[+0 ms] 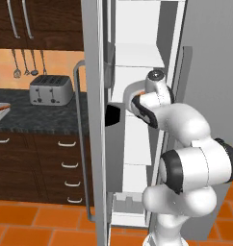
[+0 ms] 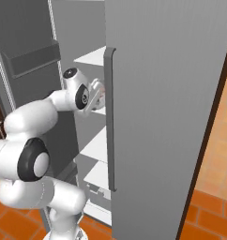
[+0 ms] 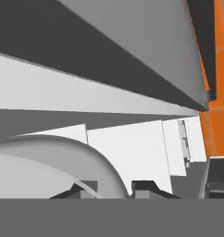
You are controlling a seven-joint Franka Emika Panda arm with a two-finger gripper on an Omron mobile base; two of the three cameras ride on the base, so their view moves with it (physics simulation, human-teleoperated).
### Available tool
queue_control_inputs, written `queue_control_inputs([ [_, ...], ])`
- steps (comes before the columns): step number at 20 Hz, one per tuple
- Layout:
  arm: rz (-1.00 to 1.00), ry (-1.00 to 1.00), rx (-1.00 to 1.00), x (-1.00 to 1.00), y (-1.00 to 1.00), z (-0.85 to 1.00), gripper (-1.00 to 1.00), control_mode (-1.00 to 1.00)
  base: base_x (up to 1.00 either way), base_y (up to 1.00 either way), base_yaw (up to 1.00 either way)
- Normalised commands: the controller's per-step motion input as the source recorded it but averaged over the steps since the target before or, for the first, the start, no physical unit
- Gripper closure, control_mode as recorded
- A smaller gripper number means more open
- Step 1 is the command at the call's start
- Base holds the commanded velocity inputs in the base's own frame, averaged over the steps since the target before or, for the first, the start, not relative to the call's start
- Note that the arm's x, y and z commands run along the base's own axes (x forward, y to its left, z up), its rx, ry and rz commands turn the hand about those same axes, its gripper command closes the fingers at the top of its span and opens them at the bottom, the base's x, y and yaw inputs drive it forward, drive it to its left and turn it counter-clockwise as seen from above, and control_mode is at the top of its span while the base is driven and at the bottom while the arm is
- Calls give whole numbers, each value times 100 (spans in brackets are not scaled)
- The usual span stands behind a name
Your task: Take the meat container that has the shrimp and place it on the second highest rack of the freezer. Then take the vegetable container that has the mushroom and carrot and place it on the highest rack of the freezer.
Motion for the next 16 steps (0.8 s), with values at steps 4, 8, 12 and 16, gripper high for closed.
queue_control_inputs([
  [4,0,0,7,41,-4,-41,100,-100,0,0,0],
  [8,0,0,8,46,-4,-44,100,-100,0,0,0],
  [12,0,0,7,49,0,-42,100,-100,0,0,0],
  [16,0,0,5,57,-2,-29,100,-100,0,0,0],
])
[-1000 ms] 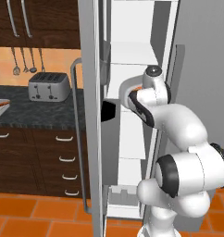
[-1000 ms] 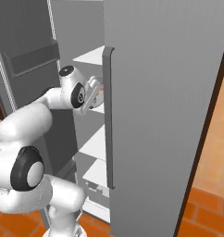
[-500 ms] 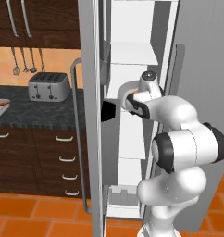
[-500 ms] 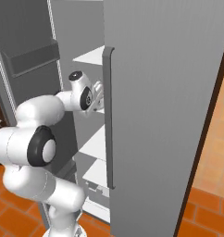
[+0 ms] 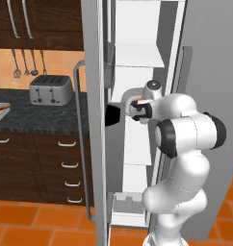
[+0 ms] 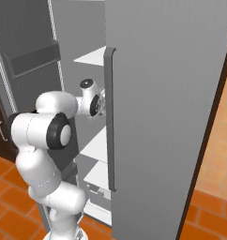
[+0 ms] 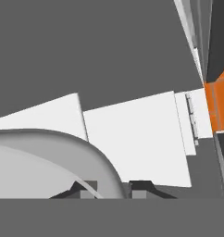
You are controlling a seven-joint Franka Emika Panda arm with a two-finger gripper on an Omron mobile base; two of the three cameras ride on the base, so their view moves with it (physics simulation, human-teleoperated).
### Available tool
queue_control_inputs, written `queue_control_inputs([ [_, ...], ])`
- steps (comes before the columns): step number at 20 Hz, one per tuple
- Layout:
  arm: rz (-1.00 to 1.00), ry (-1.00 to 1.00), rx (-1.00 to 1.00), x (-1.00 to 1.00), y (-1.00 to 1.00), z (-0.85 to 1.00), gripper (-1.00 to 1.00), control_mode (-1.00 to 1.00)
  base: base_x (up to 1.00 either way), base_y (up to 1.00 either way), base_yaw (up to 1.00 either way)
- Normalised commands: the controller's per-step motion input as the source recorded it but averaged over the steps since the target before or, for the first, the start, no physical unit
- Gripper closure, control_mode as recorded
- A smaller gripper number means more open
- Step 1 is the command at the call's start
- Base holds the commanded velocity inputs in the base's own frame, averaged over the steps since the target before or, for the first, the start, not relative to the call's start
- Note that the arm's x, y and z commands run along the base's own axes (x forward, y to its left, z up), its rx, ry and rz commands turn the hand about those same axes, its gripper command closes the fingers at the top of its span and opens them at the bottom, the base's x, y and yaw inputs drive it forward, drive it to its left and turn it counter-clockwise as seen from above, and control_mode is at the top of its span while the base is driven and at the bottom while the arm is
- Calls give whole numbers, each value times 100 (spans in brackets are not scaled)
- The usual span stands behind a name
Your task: Take the meat container that has the shrimp and place it on the second highest rack of the freezer. Then take the vegetable container that has the mushroom and carrot and place it on the highest rack of the freezer.
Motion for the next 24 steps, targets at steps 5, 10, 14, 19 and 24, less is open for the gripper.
queue_control_inputs([
  [5,0,0,3,82,-12,-4,100,-100,0,0,0],
  [10,0,0,3,94,-17,0,100,-100,0,0,0],
  [14,0,0,1,55,-2,-22,100,-100,0,0,0],
  [19,0,0,0,16,0,-71,100,-100,0,0,0],
  [24,4,0,0,1,10,-31,100,-100,0,0,0],
])
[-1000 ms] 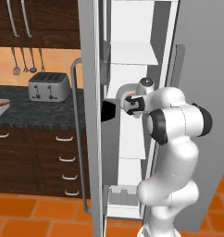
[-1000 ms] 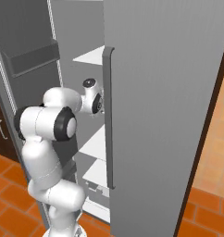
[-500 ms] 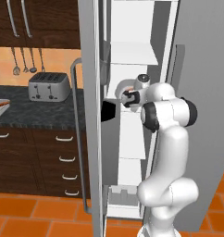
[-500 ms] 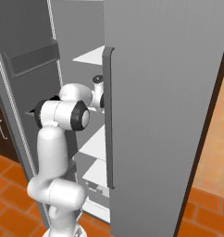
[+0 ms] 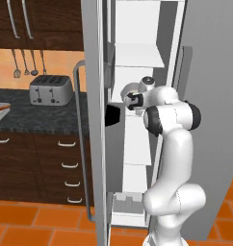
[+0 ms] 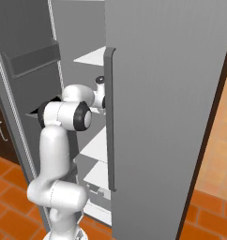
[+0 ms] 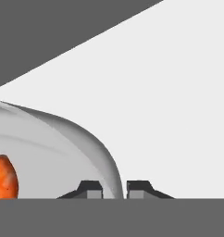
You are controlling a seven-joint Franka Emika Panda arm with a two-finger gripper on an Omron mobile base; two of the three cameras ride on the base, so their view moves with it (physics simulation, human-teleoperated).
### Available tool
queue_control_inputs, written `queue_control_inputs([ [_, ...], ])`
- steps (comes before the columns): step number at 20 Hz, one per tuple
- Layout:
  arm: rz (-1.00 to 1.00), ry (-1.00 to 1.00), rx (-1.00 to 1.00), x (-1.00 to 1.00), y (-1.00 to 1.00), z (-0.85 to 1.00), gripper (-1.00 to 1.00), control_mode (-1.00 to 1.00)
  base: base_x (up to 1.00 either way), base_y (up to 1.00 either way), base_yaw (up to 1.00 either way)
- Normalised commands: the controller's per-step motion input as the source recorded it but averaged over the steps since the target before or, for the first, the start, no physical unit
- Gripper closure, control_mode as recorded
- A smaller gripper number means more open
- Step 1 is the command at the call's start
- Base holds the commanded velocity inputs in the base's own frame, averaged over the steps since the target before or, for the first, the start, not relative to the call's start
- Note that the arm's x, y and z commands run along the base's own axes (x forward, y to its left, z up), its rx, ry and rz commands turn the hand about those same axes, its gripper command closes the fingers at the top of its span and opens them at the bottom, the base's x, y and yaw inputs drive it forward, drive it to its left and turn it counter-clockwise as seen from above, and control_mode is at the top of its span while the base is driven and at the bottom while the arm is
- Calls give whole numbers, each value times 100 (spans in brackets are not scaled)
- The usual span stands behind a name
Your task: Take the meat container that has the shrimp and place it on the second highest rack of the freezer. Then take the vegetable container that has the mushroom and carrot and place it on the highest rack of the freezer.
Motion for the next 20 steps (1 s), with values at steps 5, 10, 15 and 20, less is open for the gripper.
queue_control_inputs([
  [5,20,0,0,0,16,-21,100,-100,0,0,0],
  [10,20,0,-4,0,28,-10,100,-100,0,0,0],
  [15,13,3,-7,0,7,-20,100,-100,0,0,0],
  [20,7,15,-16,0,6,-41,100,-100,0,0,0],
])
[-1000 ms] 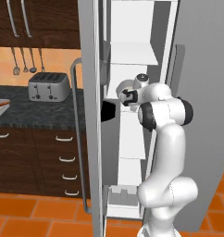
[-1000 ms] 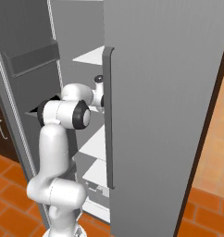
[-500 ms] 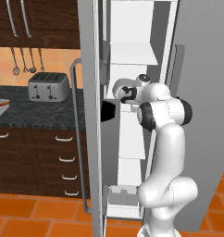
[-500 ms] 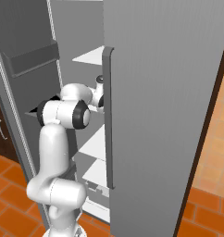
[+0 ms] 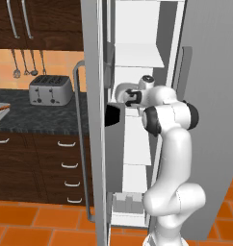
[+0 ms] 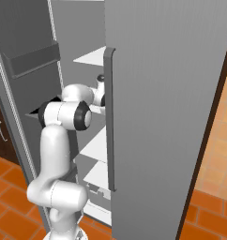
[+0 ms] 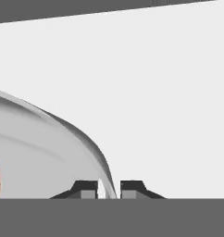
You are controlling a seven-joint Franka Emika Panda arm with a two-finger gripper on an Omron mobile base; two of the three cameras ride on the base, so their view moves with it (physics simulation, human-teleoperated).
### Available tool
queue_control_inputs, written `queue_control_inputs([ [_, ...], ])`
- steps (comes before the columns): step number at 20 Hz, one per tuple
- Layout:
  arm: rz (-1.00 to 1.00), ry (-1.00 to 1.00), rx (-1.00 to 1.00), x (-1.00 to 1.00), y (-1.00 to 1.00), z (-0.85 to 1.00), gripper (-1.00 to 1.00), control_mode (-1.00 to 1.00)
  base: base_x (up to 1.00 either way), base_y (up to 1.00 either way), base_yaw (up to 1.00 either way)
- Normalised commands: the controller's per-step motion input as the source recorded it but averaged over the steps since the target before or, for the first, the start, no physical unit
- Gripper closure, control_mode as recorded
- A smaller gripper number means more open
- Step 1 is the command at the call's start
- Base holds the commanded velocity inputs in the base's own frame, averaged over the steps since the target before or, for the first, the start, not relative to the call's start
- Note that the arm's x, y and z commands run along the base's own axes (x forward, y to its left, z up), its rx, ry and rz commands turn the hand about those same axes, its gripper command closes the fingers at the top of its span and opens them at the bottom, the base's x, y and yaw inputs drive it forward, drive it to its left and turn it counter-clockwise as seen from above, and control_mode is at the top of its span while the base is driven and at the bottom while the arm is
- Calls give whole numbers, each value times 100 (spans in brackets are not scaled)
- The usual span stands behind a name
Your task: Take the meat container that has the shrimp and place it on the second highest rack of the freezer. Then take the vegetable container that has the mushroom and carrot and place it on the highest rack of the freezer.
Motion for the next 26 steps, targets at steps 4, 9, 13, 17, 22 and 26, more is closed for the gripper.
queue_control_inputs([
  [4,1,4,-11,0,22,3,-100,-100,0,0,0],
  [9,0,0,-6,0,9,7,-100,-100,0,0,0],
  [13,0,-6,-1,-3,0,0,-100,-100,0,0,0],
  [17,0,-19,0,-35,-9,0,-100,-100,0,0,0],
  [22,0,-15,0,-41,-1,1,-100,-100,0,0,0],
  [26,0,-8,0,-50,0,4,-100,-100,0,0,0],
])
